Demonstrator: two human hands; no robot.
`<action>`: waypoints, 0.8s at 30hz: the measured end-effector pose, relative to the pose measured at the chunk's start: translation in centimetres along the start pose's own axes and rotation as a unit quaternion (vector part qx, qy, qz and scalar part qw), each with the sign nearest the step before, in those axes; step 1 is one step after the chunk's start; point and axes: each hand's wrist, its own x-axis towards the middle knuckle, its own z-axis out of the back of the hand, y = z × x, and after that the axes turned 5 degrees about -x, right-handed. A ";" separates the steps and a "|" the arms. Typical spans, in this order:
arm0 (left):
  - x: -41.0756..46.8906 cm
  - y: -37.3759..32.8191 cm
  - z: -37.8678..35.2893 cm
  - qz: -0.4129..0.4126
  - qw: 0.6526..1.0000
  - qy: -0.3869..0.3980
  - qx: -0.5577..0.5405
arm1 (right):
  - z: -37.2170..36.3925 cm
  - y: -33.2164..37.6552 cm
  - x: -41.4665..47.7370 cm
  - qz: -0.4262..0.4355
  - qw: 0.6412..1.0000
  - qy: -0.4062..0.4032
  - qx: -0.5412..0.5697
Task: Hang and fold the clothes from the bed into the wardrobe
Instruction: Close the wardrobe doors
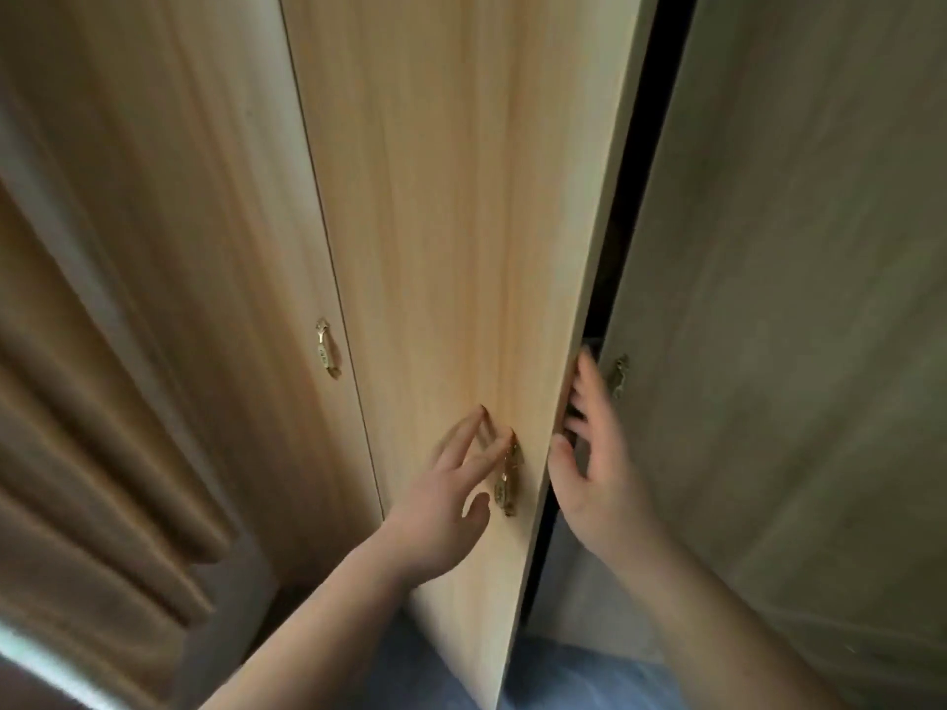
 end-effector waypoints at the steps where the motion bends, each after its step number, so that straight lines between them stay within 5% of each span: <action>1: 1.9 -0.6 -1.2 -0.002 1.000 0.003 0.022 | 1.4 -1.4 0.9 -0.014 0.999 -0.001 -0.038; 10: 13.0 -2.7 -7.7 0.103 0.982 -0.025 0.155 | 8.0 -11.8 7.3 0.026 0.915 0.015 -0.403; 24: 19.4 -2.2 -10.9 0.160 0.972 -0.068 0.157 | 6.0 -20.2 8.6 0.003 0.886 0.064 -0.459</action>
